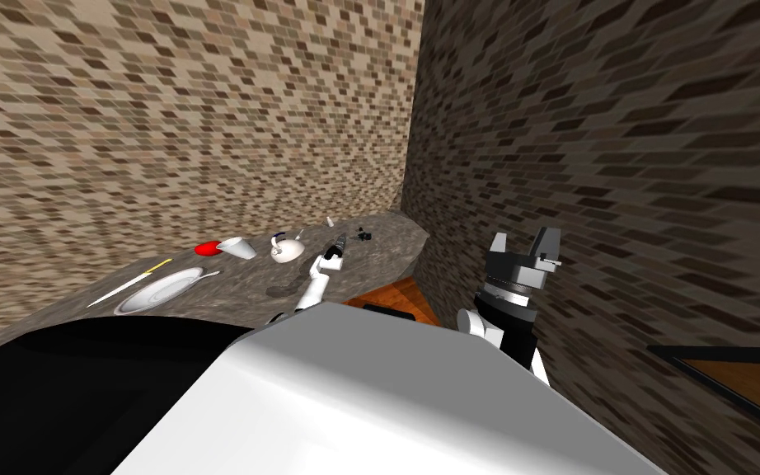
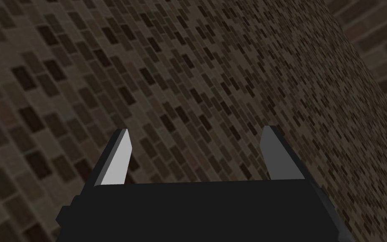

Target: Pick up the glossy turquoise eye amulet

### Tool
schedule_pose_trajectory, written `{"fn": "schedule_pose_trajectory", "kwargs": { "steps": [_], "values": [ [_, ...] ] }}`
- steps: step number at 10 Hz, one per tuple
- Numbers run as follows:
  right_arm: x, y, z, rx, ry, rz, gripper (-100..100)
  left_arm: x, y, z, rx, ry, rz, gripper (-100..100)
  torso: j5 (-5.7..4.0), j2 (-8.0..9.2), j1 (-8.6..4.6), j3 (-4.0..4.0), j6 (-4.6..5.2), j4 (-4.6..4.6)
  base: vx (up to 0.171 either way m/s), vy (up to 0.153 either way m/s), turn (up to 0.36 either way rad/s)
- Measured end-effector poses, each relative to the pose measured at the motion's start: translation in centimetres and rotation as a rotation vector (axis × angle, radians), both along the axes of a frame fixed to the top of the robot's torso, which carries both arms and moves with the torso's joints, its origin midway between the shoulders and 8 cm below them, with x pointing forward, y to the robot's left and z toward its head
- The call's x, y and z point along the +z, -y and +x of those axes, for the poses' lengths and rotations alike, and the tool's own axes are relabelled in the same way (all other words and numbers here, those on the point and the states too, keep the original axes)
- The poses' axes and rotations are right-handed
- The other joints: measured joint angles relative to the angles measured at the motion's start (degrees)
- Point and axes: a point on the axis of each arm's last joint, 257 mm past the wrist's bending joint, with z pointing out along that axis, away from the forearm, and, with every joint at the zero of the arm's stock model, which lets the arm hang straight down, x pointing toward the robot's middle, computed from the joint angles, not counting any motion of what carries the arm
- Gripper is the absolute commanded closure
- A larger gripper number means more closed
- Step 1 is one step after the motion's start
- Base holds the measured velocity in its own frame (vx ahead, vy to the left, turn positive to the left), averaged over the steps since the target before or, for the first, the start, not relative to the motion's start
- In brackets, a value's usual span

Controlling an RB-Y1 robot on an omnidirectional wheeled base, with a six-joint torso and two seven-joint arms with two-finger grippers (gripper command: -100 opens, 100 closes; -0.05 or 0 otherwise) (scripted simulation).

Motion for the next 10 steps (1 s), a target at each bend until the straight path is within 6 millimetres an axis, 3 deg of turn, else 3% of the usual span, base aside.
{"fn": "schedule_pose_trajectory", "kwargs": {
  "steps": [10],
  "values": [
    [0.0, 0.0, 0.0, 0.000, 0.000, 0.000, 0, 0.7, -2.5, 1.5, 0.069, -0.116, -0.100, -100, 0.00, -0.11, -0.02, -0.06, 0.01, -0.02, -0.022, -0.012, 0.047]
  ]
}}
